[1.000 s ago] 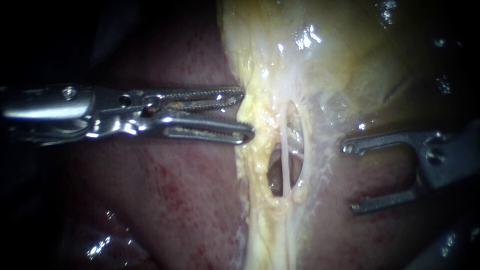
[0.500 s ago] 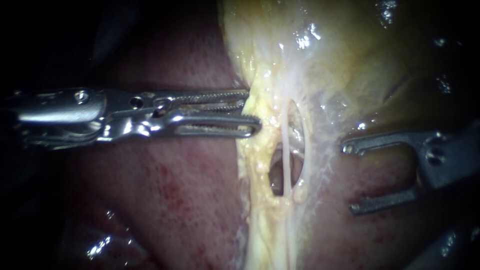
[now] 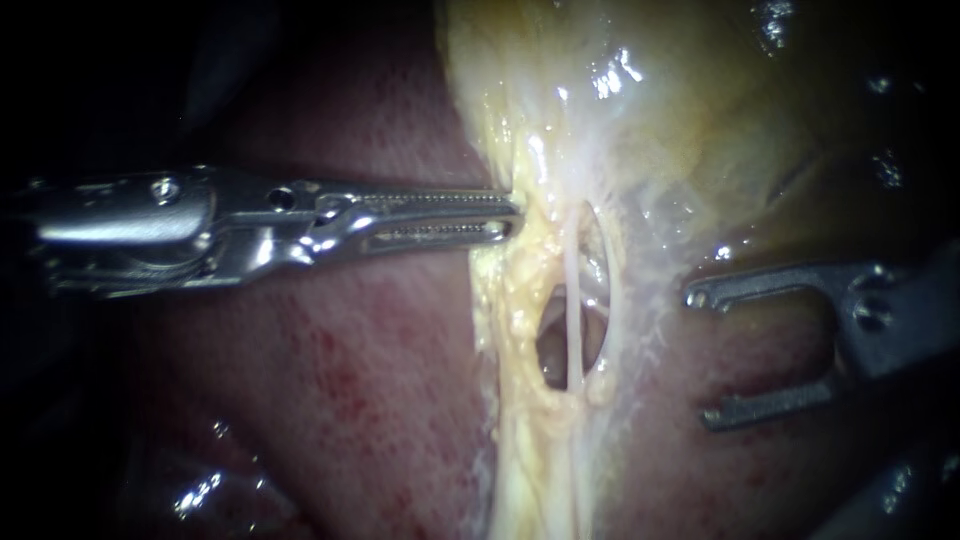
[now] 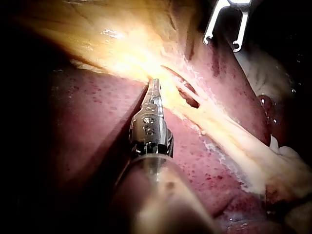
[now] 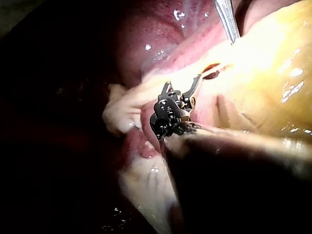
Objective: Grabbing gallbladder
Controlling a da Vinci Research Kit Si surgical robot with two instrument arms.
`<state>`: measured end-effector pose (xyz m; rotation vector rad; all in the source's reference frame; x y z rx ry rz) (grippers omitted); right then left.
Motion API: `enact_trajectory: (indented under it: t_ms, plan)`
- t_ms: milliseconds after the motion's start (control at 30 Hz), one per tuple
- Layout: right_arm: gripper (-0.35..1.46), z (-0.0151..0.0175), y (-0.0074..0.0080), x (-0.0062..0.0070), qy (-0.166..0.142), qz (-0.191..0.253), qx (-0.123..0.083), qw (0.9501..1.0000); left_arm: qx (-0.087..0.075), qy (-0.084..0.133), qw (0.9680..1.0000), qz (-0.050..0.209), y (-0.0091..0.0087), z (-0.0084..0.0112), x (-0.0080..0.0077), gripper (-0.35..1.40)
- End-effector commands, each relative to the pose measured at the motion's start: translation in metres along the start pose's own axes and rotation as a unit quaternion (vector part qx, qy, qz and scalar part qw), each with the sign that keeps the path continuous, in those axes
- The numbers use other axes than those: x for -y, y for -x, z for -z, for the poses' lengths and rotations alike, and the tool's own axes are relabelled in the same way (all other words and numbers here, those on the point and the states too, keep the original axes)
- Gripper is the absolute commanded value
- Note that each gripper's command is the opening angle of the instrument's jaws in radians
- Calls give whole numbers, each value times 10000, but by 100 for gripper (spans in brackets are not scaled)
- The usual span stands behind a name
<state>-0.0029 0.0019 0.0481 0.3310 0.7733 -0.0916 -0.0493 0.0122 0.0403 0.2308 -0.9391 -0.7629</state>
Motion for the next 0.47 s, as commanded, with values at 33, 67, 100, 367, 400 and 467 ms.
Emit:
enact_trajectory:
  t_ms: [33,67,100,367,400,467]
  plan:
    - [49,0,0,0,-1,2,0,10000,3,6,10000,3,0,0,0,-35]
    - [49,0,0,0,-1,2,0,10000,3,7,10000,4,0,0,0,-35]
    - [49,0,0,0,-1,2,0,10000,4,7,10000,4,0,0,0,-35]
    - [49,0,0,1,-2,4,-1,10000,4,12,10000,7,0,1,0,-35]
    - [49,0,0,1,-1,4,-1,10000,4,14,10000,8,0,1,1,-35]
    - [49,0,0,1,-1,4,0,10000,4,16,10000,8,0,1,1,-35]
